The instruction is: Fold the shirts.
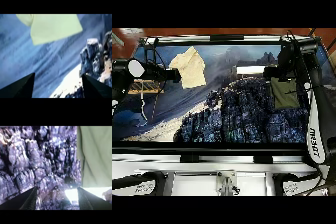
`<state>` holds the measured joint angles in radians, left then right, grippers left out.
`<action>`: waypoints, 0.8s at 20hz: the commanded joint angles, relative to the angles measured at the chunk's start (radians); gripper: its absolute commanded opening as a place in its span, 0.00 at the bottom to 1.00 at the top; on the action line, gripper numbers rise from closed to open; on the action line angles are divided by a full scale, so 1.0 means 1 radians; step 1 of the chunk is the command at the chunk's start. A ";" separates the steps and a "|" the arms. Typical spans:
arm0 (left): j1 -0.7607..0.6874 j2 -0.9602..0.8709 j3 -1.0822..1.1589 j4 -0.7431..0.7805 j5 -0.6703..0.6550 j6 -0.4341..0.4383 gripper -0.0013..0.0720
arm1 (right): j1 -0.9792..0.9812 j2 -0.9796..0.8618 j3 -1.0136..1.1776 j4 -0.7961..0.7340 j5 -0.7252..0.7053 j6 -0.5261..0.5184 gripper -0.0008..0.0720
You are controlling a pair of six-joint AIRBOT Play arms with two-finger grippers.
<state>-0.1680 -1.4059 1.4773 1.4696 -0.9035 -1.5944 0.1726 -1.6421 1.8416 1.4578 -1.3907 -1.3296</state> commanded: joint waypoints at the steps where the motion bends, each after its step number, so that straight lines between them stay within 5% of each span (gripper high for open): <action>1: -0.001 -0.013 0.000 -0.005 0.148 0.000 0.97 | 0.001 -0.001 0.001 -0.002 0.043 0.000 0.84; 4: 0.019 -0.082 0.020 -0.005 0.185 -0.019 0.97 | 0.001 -0.002 0.001 0.001 0.069 0.001 0.84; 11: 0.087 -0.484 0.332 -0.005 0.041 -0.095 0.97 | 0.001 -0.003 0.001 0.150 0.056 -0.061 0.84; 16: 0.084 -0.600 0.357 -0.030 0.132 -0.095 0.97 | 0.002 -0.003 0.001 0.330 0.056 -0.174 0.84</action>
<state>-0.0868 -1.9347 1.8069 1.4555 -0.8162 -1.6836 0.1738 -1.6440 1.8416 1.6779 -1.3338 -1.4372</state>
